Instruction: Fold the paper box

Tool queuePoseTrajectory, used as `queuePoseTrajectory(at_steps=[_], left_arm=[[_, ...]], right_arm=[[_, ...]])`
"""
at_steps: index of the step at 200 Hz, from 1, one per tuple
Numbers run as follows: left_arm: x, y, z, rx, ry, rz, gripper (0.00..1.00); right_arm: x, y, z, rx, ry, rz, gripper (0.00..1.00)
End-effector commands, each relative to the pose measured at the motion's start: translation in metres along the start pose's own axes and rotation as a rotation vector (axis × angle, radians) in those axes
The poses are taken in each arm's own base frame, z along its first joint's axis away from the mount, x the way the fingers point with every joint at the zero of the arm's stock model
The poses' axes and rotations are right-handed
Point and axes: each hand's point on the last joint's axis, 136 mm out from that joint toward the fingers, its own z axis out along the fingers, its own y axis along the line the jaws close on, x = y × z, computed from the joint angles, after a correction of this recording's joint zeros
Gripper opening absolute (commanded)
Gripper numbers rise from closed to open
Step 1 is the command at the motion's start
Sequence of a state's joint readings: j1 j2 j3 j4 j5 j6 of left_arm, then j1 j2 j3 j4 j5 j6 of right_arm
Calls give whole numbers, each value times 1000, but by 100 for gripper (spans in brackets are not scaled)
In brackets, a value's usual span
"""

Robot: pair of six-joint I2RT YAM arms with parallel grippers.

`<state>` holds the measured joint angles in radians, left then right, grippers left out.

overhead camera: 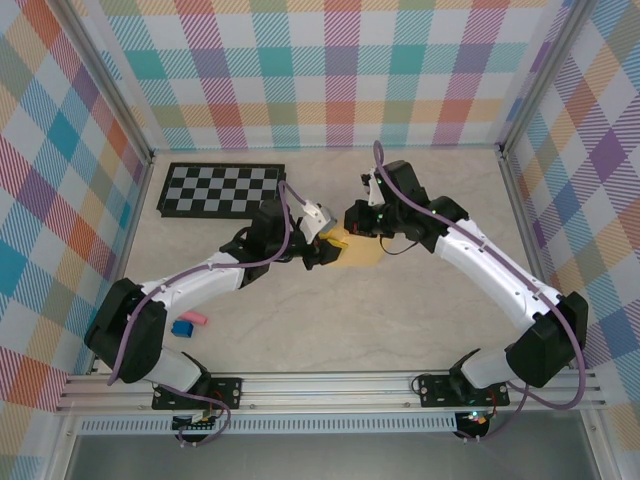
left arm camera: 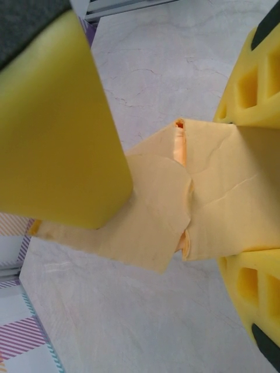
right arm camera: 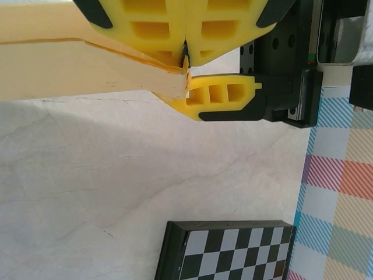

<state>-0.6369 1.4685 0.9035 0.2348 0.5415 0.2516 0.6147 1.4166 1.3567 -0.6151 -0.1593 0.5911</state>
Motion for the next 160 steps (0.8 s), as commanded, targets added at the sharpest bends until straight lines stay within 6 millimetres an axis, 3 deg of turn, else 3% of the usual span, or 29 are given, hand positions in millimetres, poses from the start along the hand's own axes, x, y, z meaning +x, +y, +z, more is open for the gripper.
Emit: queuePoseTrajectory(at_steps=[1, 81, 160], left_arm=[[-17, -15, -10, 65, -40, 77, 24], [-28, -10, -9, 72, -51, 45, 24], [-15, -12, -8, 83, -9, 96, 24]], right_arm=[[-3, 8, -8, -50, -26, -89, 4], [9, 7, -6, -94, -19, -151, 3], [9, 13, -15, -97, 6, -183, 0]])
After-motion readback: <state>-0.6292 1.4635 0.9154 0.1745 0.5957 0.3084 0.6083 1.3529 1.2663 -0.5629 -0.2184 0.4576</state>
